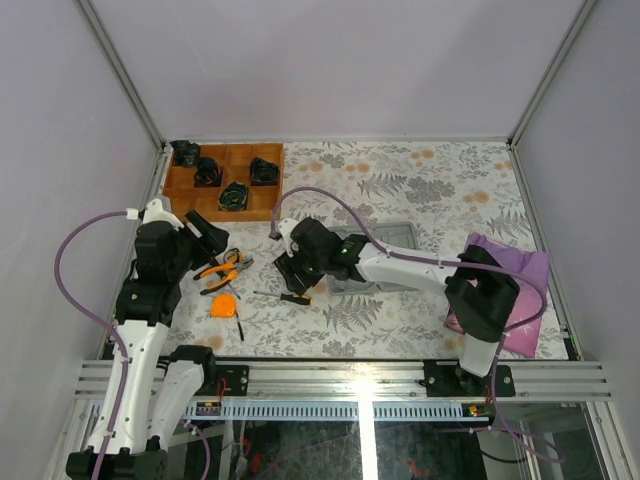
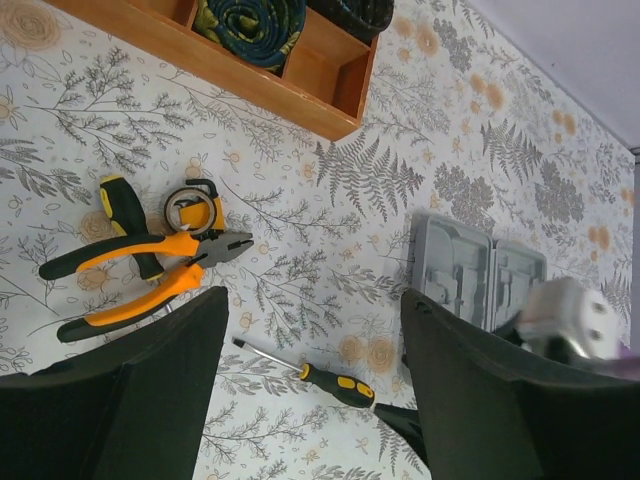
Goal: Sort the tools into containers
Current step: Adjust the storage box at the center of the board, then pick up the screwdriver from the center of the board.
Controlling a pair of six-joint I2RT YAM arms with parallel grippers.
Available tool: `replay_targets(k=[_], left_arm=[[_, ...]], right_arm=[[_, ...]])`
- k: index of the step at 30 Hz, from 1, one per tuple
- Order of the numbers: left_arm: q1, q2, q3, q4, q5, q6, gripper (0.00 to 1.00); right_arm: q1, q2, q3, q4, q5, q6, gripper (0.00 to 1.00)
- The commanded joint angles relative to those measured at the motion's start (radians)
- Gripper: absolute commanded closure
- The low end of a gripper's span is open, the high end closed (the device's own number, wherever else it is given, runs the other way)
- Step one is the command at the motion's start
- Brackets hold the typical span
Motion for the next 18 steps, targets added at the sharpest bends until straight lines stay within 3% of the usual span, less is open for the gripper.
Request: replay_targets(k=[1,8,18], left_arm=[[0.01,-0.041,0.011,0.006,-0.032,0.042,0.31],[0.01,-0.054,-0.001,0.024,-0.027,0.038,0.3],[0.01,-0.042,-0.003,0.024,-0.029,0.035,0.31]], right_arm=[[0.01,0.078,0.121,-0.049,-0.074,-0.064,0.39],[0.015,0.196,0.227,-0.167,-0.09,-0.14,0.39],[0.022,0.264,0.245,-0.212,-0.107,-0.167,0.39]])
